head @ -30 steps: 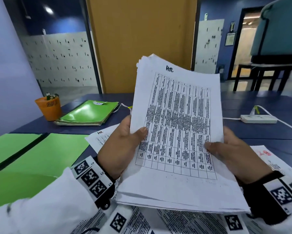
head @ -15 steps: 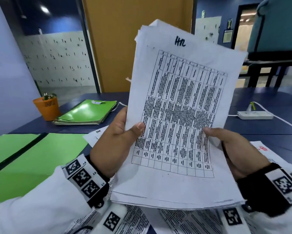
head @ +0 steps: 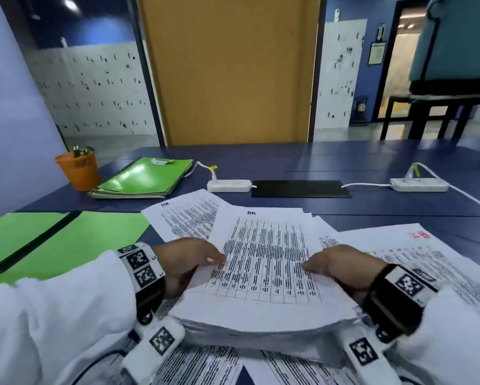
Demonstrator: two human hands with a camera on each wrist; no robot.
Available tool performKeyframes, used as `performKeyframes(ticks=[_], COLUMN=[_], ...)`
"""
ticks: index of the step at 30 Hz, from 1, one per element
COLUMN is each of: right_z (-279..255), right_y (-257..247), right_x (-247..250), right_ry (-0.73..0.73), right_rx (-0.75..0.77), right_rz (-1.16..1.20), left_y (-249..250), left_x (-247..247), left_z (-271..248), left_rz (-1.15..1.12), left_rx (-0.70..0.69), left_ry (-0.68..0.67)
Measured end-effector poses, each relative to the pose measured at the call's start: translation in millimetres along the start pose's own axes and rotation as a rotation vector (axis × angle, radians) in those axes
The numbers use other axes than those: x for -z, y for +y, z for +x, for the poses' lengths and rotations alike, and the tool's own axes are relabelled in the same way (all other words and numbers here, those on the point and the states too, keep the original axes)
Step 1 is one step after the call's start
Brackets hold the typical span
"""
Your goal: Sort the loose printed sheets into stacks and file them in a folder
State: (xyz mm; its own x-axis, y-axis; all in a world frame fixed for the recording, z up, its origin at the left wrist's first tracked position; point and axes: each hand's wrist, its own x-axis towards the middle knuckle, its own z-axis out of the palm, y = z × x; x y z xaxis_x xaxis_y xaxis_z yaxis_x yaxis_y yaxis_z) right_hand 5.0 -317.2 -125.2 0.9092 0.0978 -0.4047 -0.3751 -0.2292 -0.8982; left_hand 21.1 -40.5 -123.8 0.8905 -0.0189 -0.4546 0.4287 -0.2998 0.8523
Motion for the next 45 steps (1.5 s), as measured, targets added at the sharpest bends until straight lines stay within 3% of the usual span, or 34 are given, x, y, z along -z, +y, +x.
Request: performKeyframes(ticks=[4,8,12,14,16,19,21,24,26,27,30,33,37,42,45], right_z=[6.6,2.8,-9.1,-21.7,-36.1,-43.5,-45.4,-50.4,-58.4,-61.5,-66.3,-64.1,-57.3,-57.8,-56.6], right_y=[-7.1,-40.9,-65.6,-76.1,-86.6,-88.8,-86.0,-80.3,-81.5,-83.3,-94.1,-98.3,-79.5,-46.5,-56.4], right_x=[-2.3,7.2,12.1,15.2,21.4,30.4,30.0,25.7,20.0,17.2,7.5,-12.8,-31.4,-37.8,-30.6], right_ry=[-0.043,0.130,0.334,0.372,0.336,0.228,0.172,-0.114,-0.234,-0.176,0.241,0.424,0.524,0.363,0.412], right_rx=[0.020,0.164,0.389,0.499,0.596,0.585,0.529,0.389,0.391,0.411,0.406,0.458,0.692,0.657,0.697], right_rz=[-0.208,-0.566,-0.494,-0.431,-0.336,-0.348,-0.326,0.046,-0.030,-0.196,-0.719,-0.830,-0.704,-0.418,-0.271], left_y=[11.0,19.7,31.6,39.0,44.9,47.8,48.1,44.3,41.7,41.0,41.6,43.5,34.1,8.2,17.0], left_x=[5.4,4.9,3.8,9.3,20.8,34.8,35.4,32.7,31.6,31.4,25.2,11.0,-6.1,-16.8,-10.2], left_z=[-4.5,-6.1,-23.3,-33.8,-41.7,-45.7,-47.1,-49.5,-51.4,-52.4,-56.6,-57.9,-61.9,-71.1,-69.6], left_rz=[0.240,0.408,0.249,0.161,-0.015,-0.241,-0.244,-0.177,-0.072,0.005,0.176,0.267,0.186,0.032,-0.120], left_rx=[-0.121,-0.272,-0.515,-0.506,-0.433,-0.440,-0.485,-0.549,-0.581,-0.600,-0.701,-0.838,-0.913,-0.872,-0.887], left_ry=[0.085,0.130,0.238,0.113,-0.042,-0.242,-0.229,-0.136,-0.090,-0.052,0.102,0.267,0.409,0.372,0.411])
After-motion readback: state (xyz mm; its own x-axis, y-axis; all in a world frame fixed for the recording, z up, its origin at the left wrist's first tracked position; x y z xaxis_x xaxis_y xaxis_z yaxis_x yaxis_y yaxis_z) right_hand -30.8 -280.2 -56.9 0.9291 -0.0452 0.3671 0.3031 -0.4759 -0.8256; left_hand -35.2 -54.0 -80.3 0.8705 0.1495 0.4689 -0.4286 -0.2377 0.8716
